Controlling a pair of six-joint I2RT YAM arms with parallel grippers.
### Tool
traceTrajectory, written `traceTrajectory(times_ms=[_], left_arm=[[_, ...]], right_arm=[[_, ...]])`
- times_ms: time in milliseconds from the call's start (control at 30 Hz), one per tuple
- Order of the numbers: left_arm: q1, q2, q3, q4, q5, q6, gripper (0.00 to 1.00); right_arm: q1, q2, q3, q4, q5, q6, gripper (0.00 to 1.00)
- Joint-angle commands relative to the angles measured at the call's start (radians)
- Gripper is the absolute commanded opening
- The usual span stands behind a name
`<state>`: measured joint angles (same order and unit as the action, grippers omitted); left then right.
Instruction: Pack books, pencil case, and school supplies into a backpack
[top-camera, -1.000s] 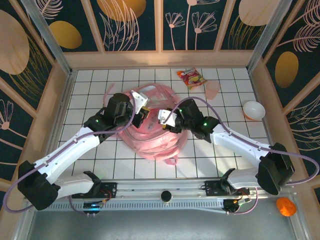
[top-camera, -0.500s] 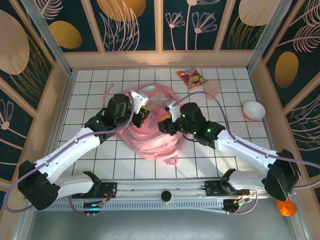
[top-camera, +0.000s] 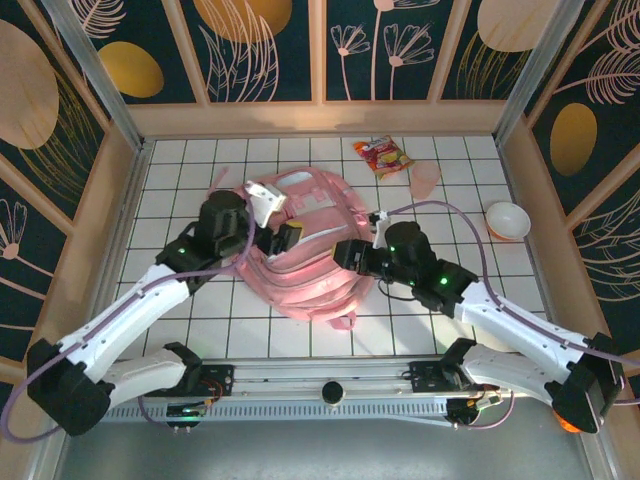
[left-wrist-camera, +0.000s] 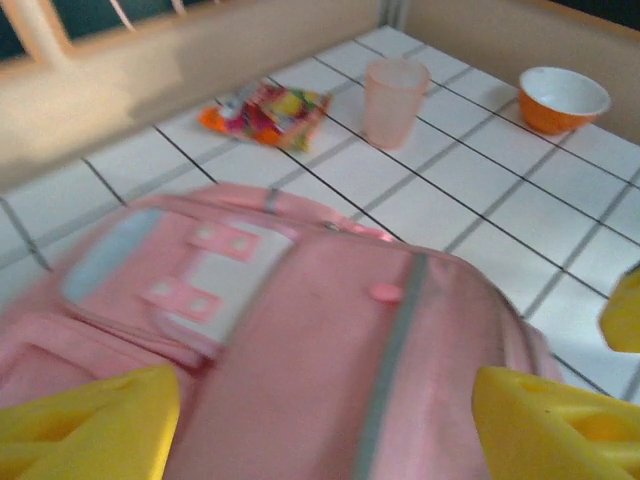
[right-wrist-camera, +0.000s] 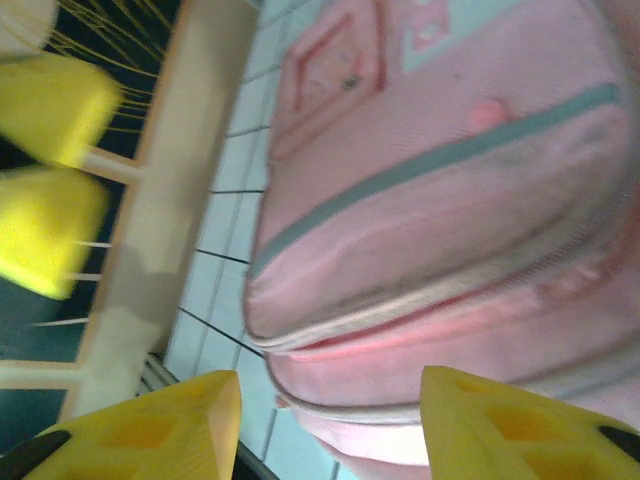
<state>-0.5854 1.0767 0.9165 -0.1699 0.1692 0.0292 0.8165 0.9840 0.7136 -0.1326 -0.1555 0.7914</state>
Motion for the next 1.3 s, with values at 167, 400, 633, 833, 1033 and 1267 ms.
traceTrajectory(times_ms=[167, 400, 633, 833, 1033, 1267], left_arm=[[0.138, -0.046, 0.021, -0.104, 0.037, 0.115, 0.82], [0.139, -0.097, -0.110, -0.114, -0.024, -0.355, 0.80], [0.139, -0.118, -0.168, -0.190, -0.048, -0.461, 0.78], [0.154, -0.142, -0.193, -0.097, -0.022, -0.523, 0.80], [0.165, -0.135, -0.210, -0.047, -0.038, -0.599, 0.79], [0.174, -0.156, -0.254, 0.008, -0.029, -0.651, 0.78]], right_arm=[[-0.035, 0.046, 0.017, -0.074, 0.013, 0.137, 0.52], [-0.012, 0.109, 0.108, -0.081, 0.043, -0.076, 0.54], [0.066, 0.196, 0.238, -0.165, 0.131, -0.498, 0.58], [0.105, 0.193, 0.231, -0.113, 0.129, -1.066, 0.58], [0.205, 0.312, 0.245, -0.127, 0.278, -1.499, 0.61], [0.222, 0.457, 0.242, -0.018, 0.330, -1.713, 0.60]])
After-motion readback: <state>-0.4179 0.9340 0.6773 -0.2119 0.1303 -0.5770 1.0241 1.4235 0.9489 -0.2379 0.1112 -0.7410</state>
